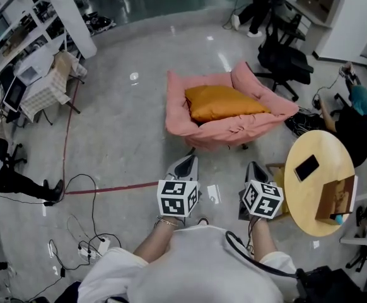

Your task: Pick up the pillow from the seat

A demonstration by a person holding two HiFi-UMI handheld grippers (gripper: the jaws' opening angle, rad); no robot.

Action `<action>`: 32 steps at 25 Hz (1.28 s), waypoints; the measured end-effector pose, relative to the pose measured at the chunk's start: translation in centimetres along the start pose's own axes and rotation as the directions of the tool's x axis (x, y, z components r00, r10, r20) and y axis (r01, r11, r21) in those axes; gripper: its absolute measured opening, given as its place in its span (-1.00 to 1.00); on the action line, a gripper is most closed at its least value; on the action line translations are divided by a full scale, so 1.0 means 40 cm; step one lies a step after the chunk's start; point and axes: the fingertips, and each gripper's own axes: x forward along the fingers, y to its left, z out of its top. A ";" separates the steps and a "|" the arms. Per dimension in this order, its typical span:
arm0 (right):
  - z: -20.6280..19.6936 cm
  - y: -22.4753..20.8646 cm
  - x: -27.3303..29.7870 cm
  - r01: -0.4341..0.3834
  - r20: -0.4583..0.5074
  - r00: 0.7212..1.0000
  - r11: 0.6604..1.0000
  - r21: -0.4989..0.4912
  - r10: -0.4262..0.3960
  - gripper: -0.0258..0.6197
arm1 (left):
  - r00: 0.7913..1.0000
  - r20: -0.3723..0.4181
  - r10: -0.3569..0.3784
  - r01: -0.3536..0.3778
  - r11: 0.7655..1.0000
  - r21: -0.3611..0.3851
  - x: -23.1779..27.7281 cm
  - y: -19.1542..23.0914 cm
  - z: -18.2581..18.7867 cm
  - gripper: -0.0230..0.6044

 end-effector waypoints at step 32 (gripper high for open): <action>0.288 -0.071 0.471 0.102 -0.028 0.994 0.995 -0.009 -0.102 -0.83 | 0.998 0.017 -0.068 0.069 0.995 -0.076 0.533 0.244 0.292 -0.90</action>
